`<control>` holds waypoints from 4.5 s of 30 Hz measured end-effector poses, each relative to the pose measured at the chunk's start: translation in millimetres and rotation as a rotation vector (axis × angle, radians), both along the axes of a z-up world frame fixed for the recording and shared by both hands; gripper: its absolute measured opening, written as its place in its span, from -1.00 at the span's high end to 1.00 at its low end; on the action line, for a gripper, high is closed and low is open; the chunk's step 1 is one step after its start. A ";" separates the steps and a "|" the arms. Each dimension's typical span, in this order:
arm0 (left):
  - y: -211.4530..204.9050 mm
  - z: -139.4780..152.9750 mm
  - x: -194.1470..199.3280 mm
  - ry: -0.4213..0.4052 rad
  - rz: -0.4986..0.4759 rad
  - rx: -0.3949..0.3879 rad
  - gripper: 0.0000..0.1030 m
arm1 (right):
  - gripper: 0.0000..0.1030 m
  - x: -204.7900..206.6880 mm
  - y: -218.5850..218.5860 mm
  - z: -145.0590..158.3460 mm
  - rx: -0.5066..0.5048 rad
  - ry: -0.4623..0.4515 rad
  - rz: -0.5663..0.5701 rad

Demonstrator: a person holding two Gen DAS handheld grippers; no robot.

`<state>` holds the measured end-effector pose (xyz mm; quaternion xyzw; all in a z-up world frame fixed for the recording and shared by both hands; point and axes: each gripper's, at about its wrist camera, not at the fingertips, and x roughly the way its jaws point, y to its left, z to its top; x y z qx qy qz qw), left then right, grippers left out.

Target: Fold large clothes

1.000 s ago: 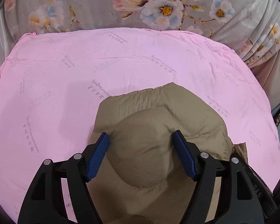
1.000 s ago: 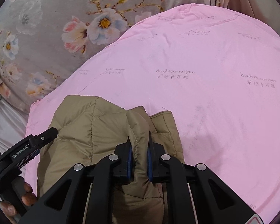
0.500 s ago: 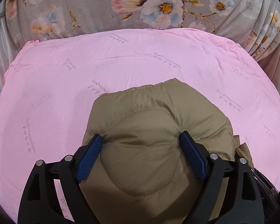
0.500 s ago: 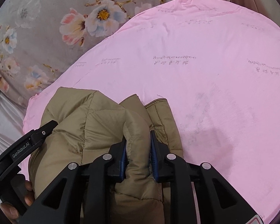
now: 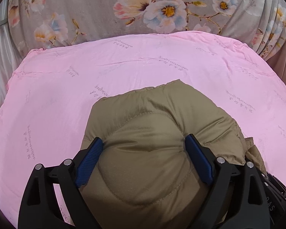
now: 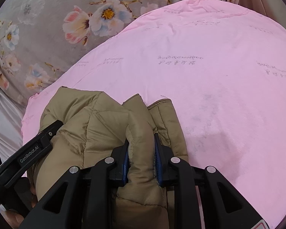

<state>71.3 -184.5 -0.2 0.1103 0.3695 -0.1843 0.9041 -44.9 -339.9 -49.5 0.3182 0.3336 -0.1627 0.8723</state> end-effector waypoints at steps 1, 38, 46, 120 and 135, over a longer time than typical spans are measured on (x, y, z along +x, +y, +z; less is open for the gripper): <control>-0.2 -0.6 -0.4 -0.005 0.001 0.001 -0.68 | 0.64 -0.8 0.6 -0.7 0.000 -0.002 0.000; 61.1 14.1 -84.6 0.172 -0.180 -0.076 1.00 | 0.89 -66.1 64.7 31.6 -0.166 0.096 0.133; 59.3 1.6 -83.8 0.155 -0.166 -0.065 1.00 | 0.94 -63.2 54.1 13.6 -0.097 0.074 0.143; 111.7 67.1 216.6 -0.104 -0.272 -0.360 -0.21 | 0.54 226.0 13.4 79.2 -0.041 -0.342 0.370; 147.8 12.0 260.4 0.052 -0.207 -0.360 -0.52 | 0.04 250.9 2.8 30.4 0.111 -0.186 0.351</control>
